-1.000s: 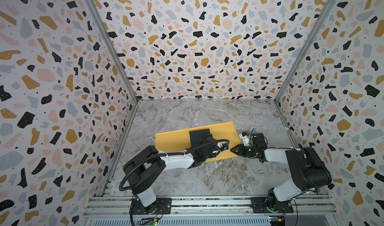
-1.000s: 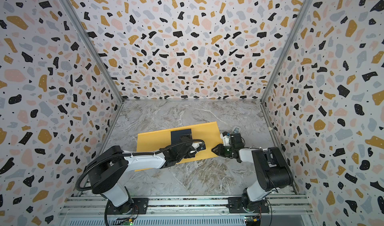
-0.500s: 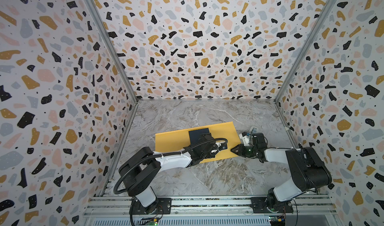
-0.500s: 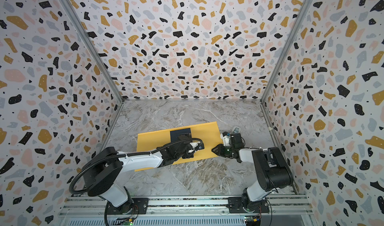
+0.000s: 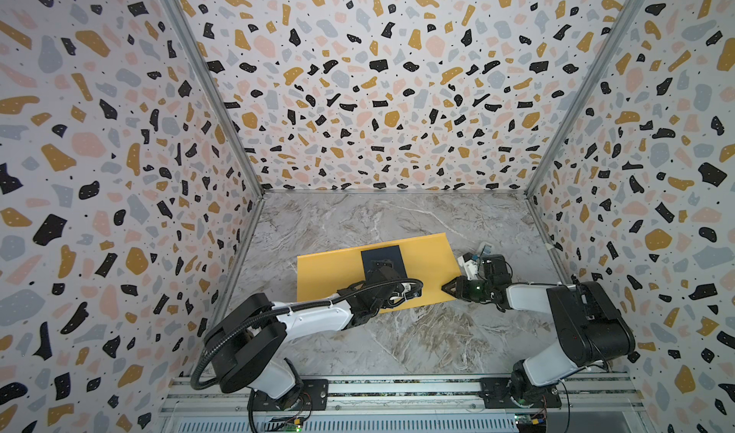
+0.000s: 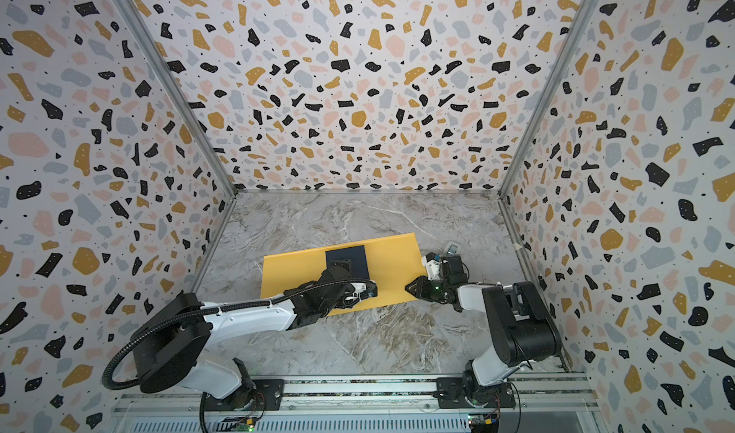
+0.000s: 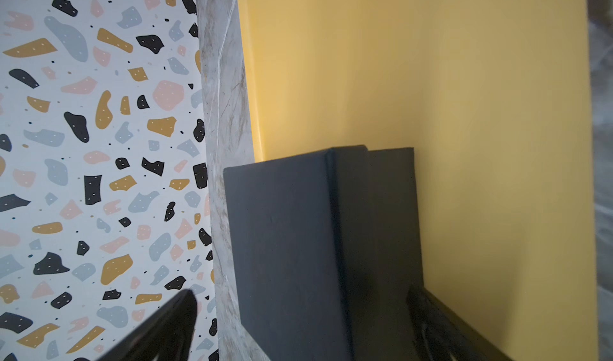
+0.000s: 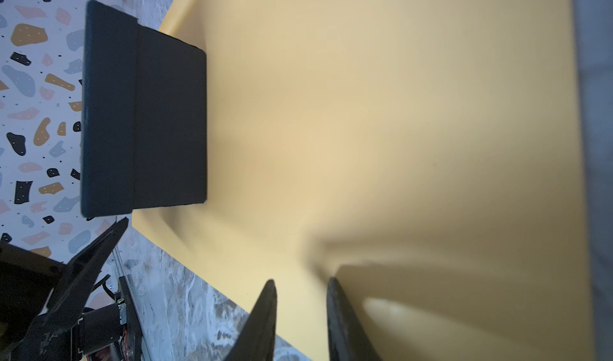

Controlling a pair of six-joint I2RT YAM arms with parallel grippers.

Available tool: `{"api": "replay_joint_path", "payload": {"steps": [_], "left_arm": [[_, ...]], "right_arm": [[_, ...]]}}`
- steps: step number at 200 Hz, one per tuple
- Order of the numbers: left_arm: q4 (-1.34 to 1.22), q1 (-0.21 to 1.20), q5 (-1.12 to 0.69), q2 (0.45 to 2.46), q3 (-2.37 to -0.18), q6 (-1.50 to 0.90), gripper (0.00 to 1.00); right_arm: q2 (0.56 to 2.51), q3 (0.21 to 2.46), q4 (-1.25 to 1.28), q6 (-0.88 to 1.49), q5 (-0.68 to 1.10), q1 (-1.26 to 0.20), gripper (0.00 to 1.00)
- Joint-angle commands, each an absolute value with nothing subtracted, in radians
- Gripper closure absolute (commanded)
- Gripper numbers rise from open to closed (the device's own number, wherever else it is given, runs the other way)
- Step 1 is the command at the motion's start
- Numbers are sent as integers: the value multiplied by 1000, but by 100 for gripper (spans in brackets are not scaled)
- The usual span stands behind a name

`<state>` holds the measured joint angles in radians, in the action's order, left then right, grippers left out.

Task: Wrap a gift box in wrapping paper
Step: Move the gift box onto the wrapping paper.

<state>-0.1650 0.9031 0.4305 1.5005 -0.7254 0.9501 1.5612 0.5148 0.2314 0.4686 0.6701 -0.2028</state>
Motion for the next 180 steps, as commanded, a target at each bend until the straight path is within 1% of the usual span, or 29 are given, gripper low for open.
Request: {"api": "replay_joint_path", "payload": {"steps": [1, 88, 166, 180], "left_arm": [[-215, 892, 471, 1516, -724, 985, 0], [-231, 869, 499, 1540, -738, 981, 0], [-199, 869, 470, 1528, -748, 957, 0], [-184, 869, 436, 1511, -749, 945, 0]], "right_arm": [[1544, 506, 171, 454, 669, -199, 72], [1547, 505, 173, 452, 672, -199, 73], [1551, 504, 173, 450, 675, -199, 73], [1551, 505, 173, 451, 676, -199, 73]]}}
